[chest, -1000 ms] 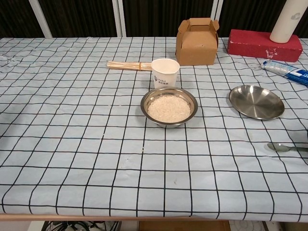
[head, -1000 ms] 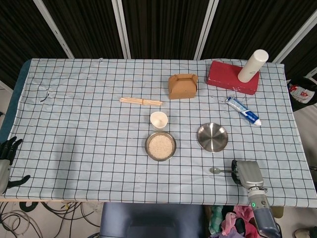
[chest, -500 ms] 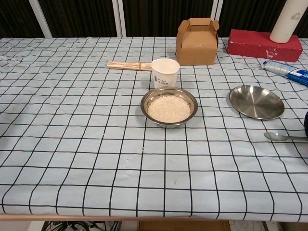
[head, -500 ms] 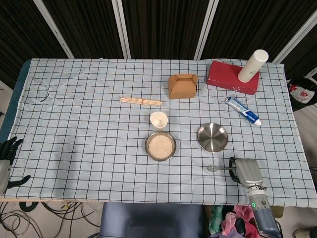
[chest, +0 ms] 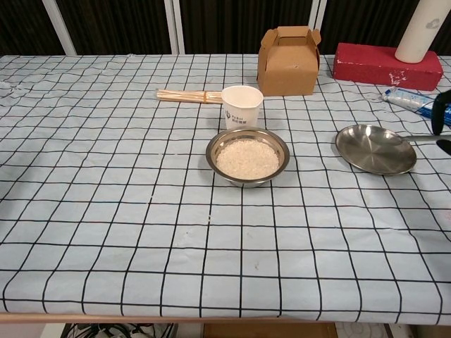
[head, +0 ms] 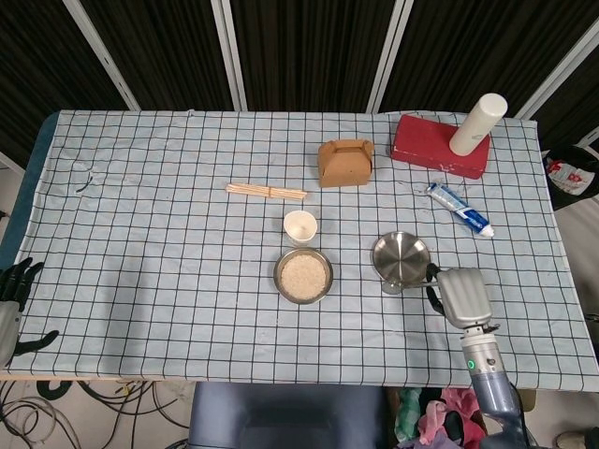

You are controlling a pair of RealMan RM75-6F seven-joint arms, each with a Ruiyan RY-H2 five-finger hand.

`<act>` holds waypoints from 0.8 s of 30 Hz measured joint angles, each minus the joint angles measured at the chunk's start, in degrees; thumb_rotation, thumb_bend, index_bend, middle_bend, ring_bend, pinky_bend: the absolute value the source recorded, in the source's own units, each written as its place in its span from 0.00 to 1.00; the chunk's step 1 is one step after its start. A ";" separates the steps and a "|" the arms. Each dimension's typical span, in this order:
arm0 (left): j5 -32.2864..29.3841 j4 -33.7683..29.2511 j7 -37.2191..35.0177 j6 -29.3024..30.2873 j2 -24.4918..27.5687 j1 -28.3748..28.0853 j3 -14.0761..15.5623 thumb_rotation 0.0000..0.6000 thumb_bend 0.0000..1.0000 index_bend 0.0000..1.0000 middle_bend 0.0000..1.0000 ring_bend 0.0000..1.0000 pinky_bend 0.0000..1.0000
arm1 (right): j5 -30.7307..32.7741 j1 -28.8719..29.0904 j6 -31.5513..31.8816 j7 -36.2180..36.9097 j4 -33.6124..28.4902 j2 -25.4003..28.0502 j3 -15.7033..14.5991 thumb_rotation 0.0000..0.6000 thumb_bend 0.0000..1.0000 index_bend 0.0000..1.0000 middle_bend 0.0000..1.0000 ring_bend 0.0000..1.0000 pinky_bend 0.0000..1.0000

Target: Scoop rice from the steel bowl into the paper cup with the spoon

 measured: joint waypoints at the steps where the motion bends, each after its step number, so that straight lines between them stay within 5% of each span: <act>1: 0.01 -0.04 -0.07 -0.03 0.01 -0.01 0.00 1.00 0.02 0.00 0.00 0.00 0.00 | -0.40 0.72 0.13 -1.96 -0.11 -0.28 0.43 1.00 0.39 0.61 1.00 1.00 1.00; 16: 0.09 -0.68 -1.61 -0.83 0.58 -0.49 -0.13 1.00 0.02 0.00 0.00 0.00 0.00 | -2.26 10.64 -1.16 -31.06 0.86 -7.41 4.08 1.00 0.39 0.61 1.00 1.00 1.00; 24: 0.41 -1.27 -3.80 -1.04 1.20 -0.67 -0.26 1.00 0.02 0.00 0.00 0.00 0.00 | -2.94 14.14 -1.90 -42.57 3.35 -12.74 2.91 1.00 0.39 0.62 1.00 1.00 1.00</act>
